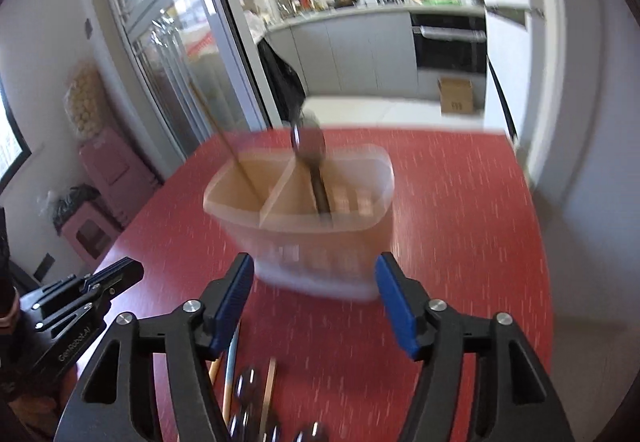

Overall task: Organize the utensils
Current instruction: 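Withdraw both tools from the holder back over the remaining utensils, then grasp another dark spoon with right tool while left tool grasps a plain chopstick, then lower spoon and chopstick into the utensil holder and open both tools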

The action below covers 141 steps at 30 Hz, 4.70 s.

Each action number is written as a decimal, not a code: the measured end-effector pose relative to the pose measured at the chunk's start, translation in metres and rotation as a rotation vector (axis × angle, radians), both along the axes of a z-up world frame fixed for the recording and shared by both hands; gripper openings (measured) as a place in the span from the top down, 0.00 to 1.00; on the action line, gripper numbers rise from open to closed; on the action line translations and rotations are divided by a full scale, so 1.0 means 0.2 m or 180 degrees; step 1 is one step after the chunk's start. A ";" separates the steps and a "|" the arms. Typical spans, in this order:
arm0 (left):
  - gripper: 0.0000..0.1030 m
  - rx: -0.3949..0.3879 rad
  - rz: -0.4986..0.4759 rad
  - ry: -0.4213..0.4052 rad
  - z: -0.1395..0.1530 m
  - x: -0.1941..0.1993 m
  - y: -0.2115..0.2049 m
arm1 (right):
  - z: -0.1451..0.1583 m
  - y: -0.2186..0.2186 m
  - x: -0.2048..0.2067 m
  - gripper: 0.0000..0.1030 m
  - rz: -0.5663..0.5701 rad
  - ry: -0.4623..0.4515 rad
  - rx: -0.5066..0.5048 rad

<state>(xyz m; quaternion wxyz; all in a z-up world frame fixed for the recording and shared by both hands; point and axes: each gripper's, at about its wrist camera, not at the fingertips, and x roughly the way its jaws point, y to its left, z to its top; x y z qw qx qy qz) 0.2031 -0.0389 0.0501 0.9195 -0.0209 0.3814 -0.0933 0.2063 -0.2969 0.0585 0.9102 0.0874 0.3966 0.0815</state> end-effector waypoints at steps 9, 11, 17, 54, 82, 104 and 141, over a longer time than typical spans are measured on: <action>0.00 -0.0159 0.0182 0.0240 -0.20 -0.37 0.12 | -0.26 -0.05 -0.39 0.31 -0.0237 0.0715 0.0181; 0.00 -0.0009 0.0233 0.0372 -0.27 -0.41 0.13 | -0.30 -0.04 -0.45 0.31 -0.0272 0.0827 0.0145; 0.00 0.0173 0.0389 0.0686 -0.42 -0.46 0.18 | -0.43 -0.01 -0.56 0.31 -0.0323 0.1124 0.0109; 0.16 0.0488 -0.0067 0.1218 -0.56 -0.07 0.00 | -0.54 0.26 -0.35 0.88 0.0610 0.1460 0.0041; 0.66 0.0030 -0.0248 0.1099 -0.46 0.00 -0.04 | -0.30 0.01 -0.53 0.88 0.0485 0.1030 0.0392; 0.66 -0.0694 -0.0328 -0.0181 0.22 -0.13 0.03 | 0.10 -0.02 -0.47 0.88 0.0472 0.0267 0.0395; 0.66 -0.0796 -0.0138 -0.1085 0.33 0.87 -0.33 | 0.18 0.02 0.60 0.88 0.0394 -0.0732 -0.0018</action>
